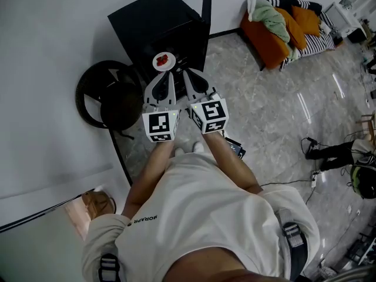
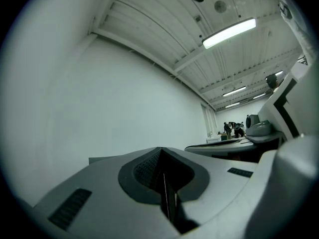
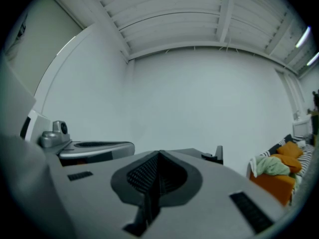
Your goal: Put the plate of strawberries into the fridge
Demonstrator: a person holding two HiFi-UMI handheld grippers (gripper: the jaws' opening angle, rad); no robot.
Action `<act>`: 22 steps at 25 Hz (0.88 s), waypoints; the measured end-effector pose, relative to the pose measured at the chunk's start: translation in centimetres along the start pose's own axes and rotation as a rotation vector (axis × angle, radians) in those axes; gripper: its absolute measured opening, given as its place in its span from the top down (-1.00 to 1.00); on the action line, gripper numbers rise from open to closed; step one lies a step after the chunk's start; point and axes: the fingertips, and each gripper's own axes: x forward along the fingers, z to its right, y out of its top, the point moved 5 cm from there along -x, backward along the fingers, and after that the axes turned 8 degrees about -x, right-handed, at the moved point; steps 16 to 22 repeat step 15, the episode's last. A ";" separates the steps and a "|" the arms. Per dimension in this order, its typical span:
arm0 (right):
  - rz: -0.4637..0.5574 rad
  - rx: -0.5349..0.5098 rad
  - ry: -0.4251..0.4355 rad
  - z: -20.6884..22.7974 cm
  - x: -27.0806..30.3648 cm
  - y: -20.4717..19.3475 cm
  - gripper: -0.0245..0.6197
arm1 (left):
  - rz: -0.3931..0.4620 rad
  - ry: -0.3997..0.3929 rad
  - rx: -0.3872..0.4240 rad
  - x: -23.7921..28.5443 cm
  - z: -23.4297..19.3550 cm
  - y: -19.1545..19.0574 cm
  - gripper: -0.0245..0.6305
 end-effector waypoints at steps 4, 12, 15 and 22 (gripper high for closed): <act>0.010 -0.002 0.007 -0.2 0.1 0.2 0.89 | -0.001 -0.004 0.000 0.1 0.1 0.1 0.93; 0.005 -0.003 0.016 -0.1 0.0 -0.2 0.89 | 0.003 -0.004 0.021 0.0 0.2 0.0 0.92; -0.004 -0.002 0.024 -0.2 0.1 -0.4 0.89 | 0.008 -0.006 0.018 -0.1 0.2 0.0 0.93; -0.004 -0.002 0.024 -0.2 0.1 -0.4 0.89 | 0.008 -0.006 0.018 -0.1 0.2 0.0 0.93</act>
